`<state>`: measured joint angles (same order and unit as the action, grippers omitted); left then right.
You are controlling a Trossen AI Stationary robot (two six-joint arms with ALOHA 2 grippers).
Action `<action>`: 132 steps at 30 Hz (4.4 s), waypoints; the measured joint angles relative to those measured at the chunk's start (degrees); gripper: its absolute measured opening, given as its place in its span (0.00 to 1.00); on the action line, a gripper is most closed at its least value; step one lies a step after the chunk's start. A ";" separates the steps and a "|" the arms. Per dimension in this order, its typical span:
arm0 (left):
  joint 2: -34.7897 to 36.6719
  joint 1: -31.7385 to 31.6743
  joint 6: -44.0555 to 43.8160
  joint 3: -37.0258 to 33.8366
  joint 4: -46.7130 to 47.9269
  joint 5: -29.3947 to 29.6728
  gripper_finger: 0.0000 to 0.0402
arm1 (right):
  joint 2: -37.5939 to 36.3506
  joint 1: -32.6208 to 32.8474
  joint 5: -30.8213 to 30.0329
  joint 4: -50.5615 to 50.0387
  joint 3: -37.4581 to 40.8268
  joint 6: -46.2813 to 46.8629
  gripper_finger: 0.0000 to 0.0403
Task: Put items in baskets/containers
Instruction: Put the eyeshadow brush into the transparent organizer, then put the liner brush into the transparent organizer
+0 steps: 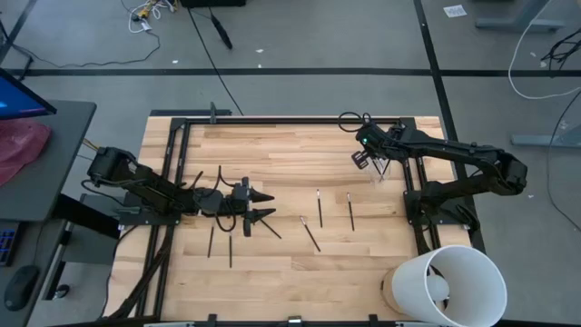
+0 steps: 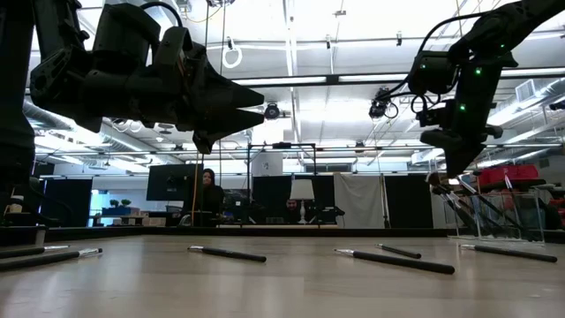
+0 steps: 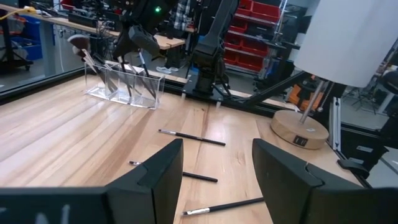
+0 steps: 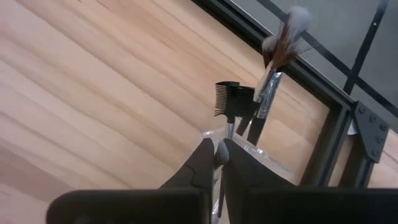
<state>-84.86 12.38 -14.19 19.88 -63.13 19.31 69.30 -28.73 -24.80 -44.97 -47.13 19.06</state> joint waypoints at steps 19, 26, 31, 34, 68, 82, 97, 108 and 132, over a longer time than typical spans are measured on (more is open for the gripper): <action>0.02 0.07 -0.18 0.00 0.00 0.02 0.49 | -2.00 0.09 -1.66 0.87 -0.58 -1.09 0.36; 0.02 -0.07 0.33 0.00 0.00 0.23 0.49 | -7.49 1.24 -1.66 1.35 -3.73 0.83 0.43; 0.02 -0.56 1.06 -0.02 0.00 0.59 0.49 | -9.07 6.53 2.85 9.66 -3.91 1.48 0.41; 0.02 -0.99 1.79 -0.02 0.00 0.80 0.49 | -8.05 11.12 6.22 16.52 -3.91 1.46 0.39; 7.64 4.88 -32.73 -0.04 46.21 -5.47 0.47 | 41.20 44.30 6.10 83.50 -1.75 -1.02 0.28; 23.54 23.83 -66.53 17.56 110.55 -11.50 0.33 | 41.18 41.17 4.32 86.16 -1.75 -4.78 0.28; 20.83 37.24 -88.70 8.31 105.37 3.87 0.56 | 41.18 40.00 4.31 86.34 -1.75 -4.79 0.28; 10.64 36.61 -86.51 8.20 103.08 11.30 0.56 | 41.18 38.52 4.29 86.38 -1.75 -3.99 0.28; 3.84 37.74 -81.57 8.04 96.21 16.88 0.02 | 38.41 38.60 4.28 83.26 -1.81 -7.76 0.28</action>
<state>-81.02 50.13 -95.77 27.92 33.08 36.19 107.71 9.86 -20.52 38.28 -48.95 11.30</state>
